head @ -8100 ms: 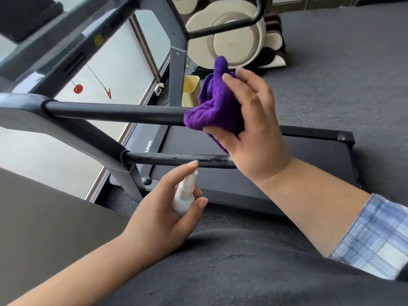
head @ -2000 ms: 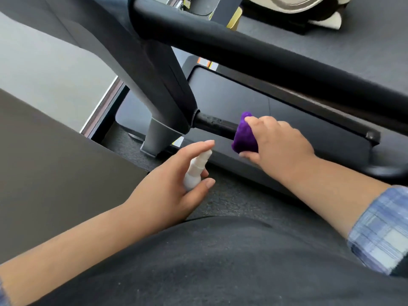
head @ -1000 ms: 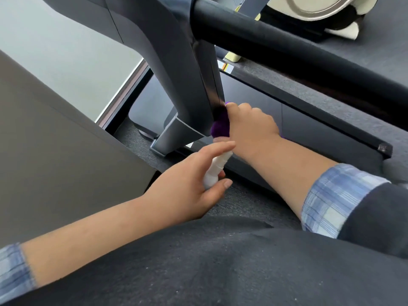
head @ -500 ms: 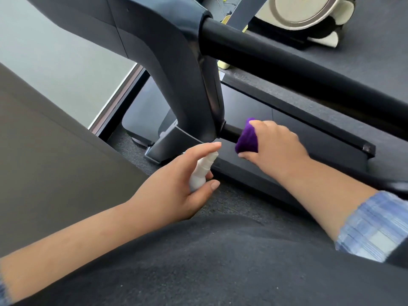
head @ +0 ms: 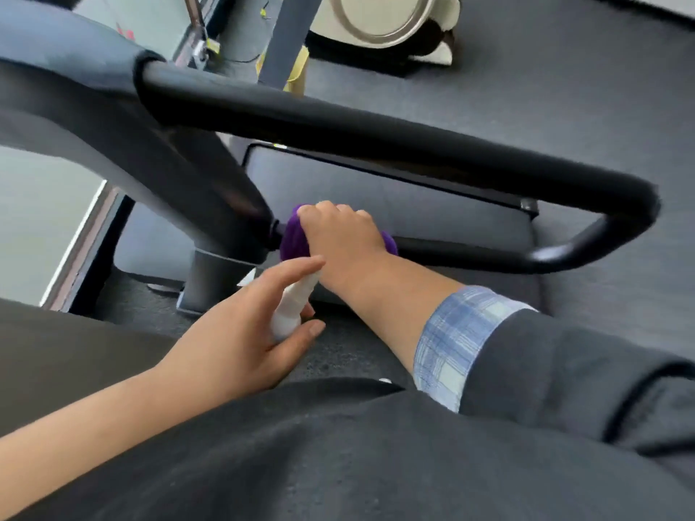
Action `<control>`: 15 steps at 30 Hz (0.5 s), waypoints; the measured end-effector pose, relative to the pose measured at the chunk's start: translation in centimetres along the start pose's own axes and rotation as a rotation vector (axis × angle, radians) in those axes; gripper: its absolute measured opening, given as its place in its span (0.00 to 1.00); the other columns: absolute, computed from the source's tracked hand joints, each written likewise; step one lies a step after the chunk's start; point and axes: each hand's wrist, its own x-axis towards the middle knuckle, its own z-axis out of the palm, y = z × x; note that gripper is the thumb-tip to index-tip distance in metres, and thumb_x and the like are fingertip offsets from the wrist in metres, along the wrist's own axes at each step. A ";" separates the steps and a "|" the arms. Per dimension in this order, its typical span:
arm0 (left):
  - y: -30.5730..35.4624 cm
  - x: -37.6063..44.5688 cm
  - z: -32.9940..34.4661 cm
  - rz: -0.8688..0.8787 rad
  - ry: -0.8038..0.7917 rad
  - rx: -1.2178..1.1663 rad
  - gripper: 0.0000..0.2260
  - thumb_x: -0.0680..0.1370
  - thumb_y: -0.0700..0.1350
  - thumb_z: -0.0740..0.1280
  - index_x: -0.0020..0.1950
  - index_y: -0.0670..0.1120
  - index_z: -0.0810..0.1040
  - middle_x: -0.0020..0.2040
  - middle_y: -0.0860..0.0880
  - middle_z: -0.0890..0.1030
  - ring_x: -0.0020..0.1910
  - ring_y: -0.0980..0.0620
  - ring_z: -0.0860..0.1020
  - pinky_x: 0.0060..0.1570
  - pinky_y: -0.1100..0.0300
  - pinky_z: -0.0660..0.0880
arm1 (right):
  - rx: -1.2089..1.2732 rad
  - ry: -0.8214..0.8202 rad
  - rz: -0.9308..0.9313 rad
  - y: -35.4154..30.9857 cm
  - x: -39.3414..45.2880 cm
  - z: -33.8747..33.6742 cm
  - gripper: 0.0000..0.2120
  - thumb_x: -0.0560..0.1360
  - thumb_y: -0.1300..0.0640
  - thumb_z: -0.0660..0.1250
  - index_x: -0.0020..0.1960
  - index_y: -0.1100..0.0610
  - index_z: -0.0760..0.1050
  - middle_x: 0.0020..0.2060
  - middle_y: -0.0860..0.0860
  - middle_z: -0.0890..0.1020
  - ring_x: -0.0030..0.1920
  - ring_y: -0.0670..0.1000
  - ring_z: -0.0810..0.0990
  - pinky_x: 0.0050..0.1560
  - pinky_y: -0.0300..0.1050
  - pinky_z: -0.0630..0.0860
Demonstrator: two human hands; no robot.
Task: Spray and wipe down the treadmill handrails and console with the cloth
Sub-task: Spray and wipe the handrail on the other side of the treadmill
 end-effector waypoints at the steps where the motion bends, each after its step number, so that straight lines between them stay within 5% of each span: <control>1: 0.4 0.5 0.4 0.027 -0.007 0.012 0.28 0.72 0.60 0.64 0.71 0.68 0.60 0.47 0.61 0.78 0.44 0.63 0.79 0.45 0.73 0.71 | 0.011 0.005 0.001 1.3 -0.7 0.1 0.21 0.73 0.45 0.70 0.62 0.52 0.71 0.55 0.51 0.78 0.57 0.57 0.78 0.56 0.54 0.74; 7: 2.6 3.5 3.8 0.104 -0.069 -0.021 0.29 0.72 0.58 0.67 0.69 0.73 0.59 0.49 0.60 0.79 0.37 0.62 0.79 0.37 0.72 0.72 | -0.007 0.126 0.064 9.6 -5.5 1.2 0.31 0.67 0.34 0.74 0.63 0.50 0.70 0.55 0.47 0.79 0.56 0.54 0.78 0.55 0.53 0.73; 15: 6.1 6.4 7.4 0.163 -0.116 0.044 0.29 0.72 0.59 0.65 0.68 0.74 0.57 0.51 0.64 0.77 0.43 0.63 0.78 0.40 0.66 0.73 | -0.043 0.070 0.143 17.2 -10.7 -0.3 0.31 0.70 0.38 0.73 0.67 0.50 0.69 0.57 0.47 0.79 0.58 0.55 0.76 0.57 0.54 0.72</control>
